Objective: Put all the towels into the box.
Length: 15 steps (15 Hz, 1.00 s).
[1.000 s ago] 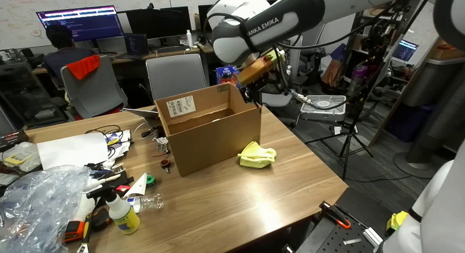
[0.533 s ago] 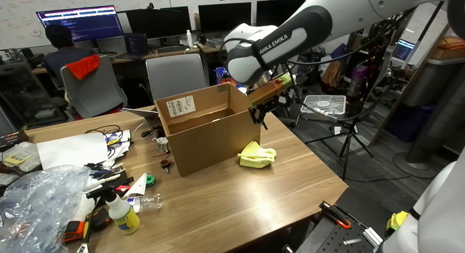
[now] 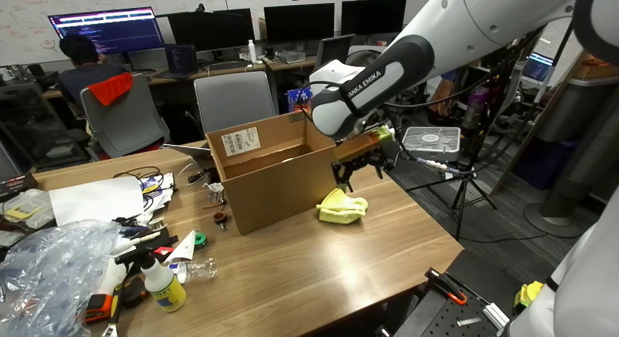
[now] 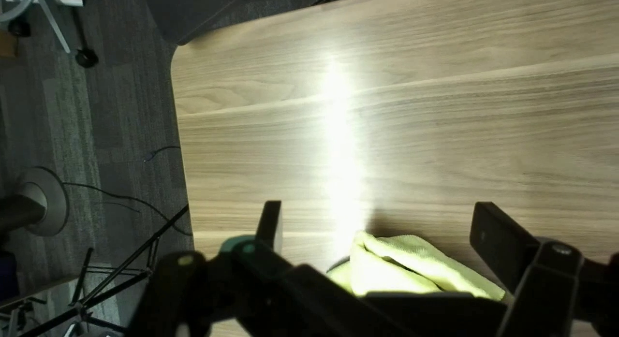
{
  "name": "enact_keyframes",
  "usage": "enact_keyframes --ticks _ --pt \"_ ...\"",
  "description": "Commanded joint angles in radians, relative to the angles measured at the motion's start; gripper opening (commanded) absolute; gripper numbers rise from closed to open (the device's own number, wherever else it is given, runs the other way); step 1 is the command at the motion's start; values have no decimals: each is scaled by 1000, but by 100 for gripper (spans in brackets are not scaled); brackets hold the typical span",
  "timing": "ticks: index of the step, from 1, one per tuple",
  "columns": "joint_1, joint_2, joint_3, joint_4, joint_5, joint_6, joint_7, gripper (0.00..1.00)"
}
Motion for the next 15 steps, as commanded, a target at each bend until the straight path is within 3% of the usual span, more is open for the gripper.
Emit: enact_keyframes --ticks 1,15 --pt "-18 26 1 -25 37 107 -26 100" --pt "-23 194 -65 -32 16 411 -45 100"
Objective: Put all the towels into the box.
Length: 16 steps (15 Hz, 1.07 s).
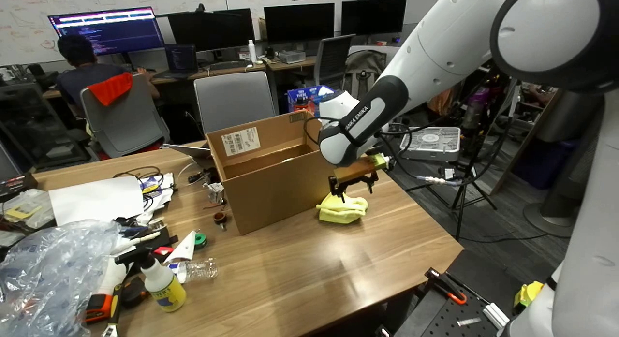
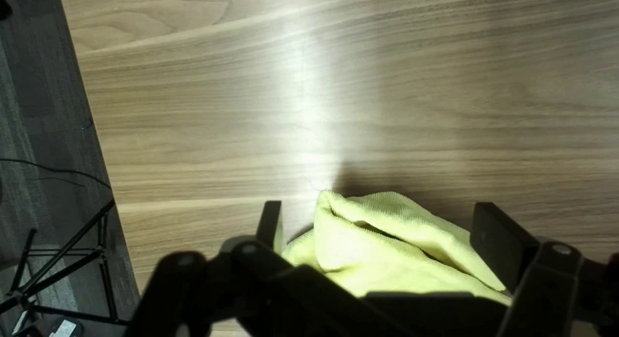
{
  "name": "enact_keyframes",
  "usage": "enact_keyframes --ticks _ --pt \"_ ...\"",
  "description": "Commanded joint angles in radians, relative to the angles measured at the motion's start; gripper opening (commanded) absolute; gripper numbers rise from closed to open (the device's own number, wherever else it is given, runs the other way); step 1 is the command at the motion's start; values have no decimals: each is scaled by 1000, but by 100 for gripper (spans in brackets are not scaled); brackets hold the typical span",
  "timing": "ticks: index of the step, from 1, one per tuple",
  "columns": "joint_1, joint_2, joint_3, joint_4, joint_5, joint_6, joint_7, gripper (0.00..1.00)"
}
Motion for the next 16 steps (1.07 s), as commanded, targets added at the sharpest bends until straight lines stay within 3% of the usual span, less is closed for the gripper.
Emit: enact_keyframes --ticks 1,7,16 --pt "-6 28 -24 -3 -5 78 -34 100" --pt "-13 93 -39 14 13 153 -120 100" --pt "-21 200 -8 84 64 189 -273 100"
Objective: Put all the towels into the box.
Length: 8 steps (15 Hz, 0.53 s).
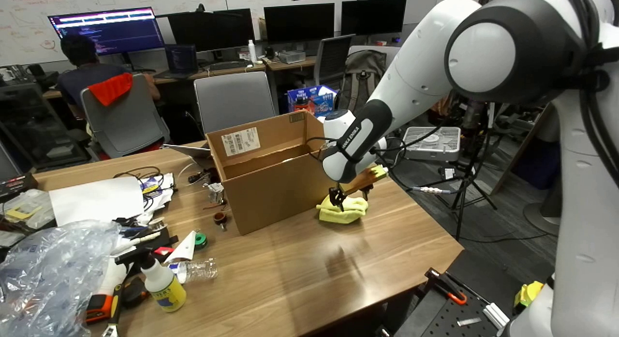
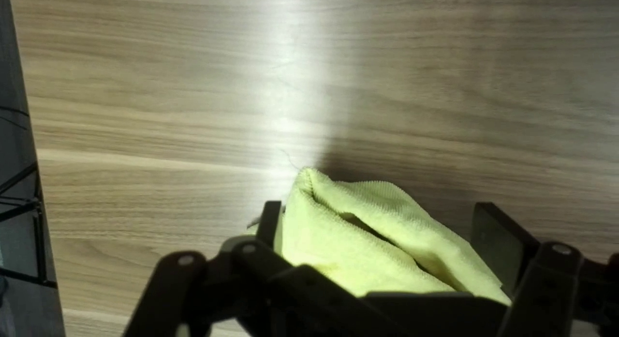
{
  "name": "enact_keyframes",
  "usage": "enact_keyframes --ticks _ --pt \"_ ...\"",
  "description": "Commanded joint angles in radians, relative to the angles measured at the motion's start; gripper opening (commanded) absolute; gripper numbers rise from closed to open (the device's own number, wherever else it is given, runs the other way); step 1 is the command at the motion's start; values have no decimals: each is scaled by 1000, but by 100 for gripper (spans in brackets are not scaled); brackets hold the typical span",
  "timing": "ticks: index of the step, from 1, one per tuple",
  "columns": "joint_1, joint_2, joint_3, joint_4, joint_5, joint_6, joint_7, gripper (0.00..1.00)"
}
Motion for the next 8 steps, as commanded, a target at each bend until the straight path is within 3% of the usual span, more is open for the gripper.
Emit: enact_keyframes --ticks 1,8 --pt "-16 61 20 64 48 11 -84 100" --pt "-37 174 4 193 61 -25 -153 100"
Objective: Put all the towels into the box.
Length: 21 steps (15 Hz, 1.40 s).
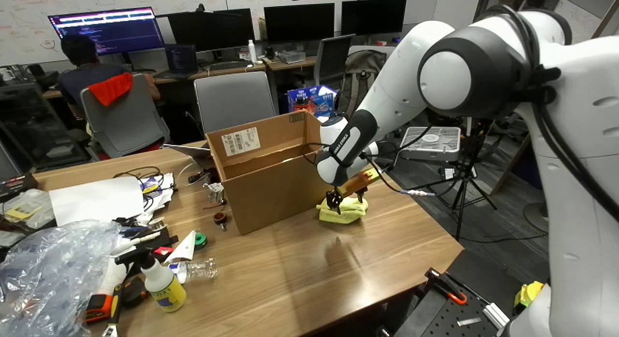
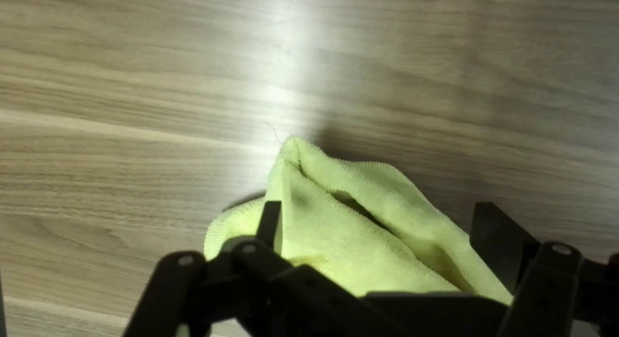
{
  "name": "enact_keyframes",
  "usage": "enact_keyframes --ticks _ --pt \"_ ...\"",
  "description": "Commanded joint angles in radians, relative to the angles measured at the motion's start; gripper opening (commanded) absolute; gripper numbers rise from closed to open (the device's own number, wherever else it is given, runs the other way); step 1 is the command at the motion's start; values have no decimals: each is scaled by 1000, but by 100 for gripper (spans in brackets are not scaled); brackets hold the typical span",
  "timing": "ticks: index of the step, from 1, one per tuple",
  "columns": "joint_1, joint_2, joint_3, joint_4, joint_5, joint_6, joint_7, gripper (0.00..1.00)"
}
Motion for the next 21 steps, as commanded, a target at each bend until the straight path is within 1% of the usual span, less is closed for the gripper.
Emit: enact_keyframes --ticks 1,5,10,14,21 --pt "-28 54 -6 93 22 -27 -60 100" --pt "-51 68 -26 132 20 -26 -75 100" --pt "-62 62 -27 124 18 -14 -80 100" --pt "-71 60 2 109 40 -34 -111 100" --pt "-78 85 37 122 71 -127 -183 100"
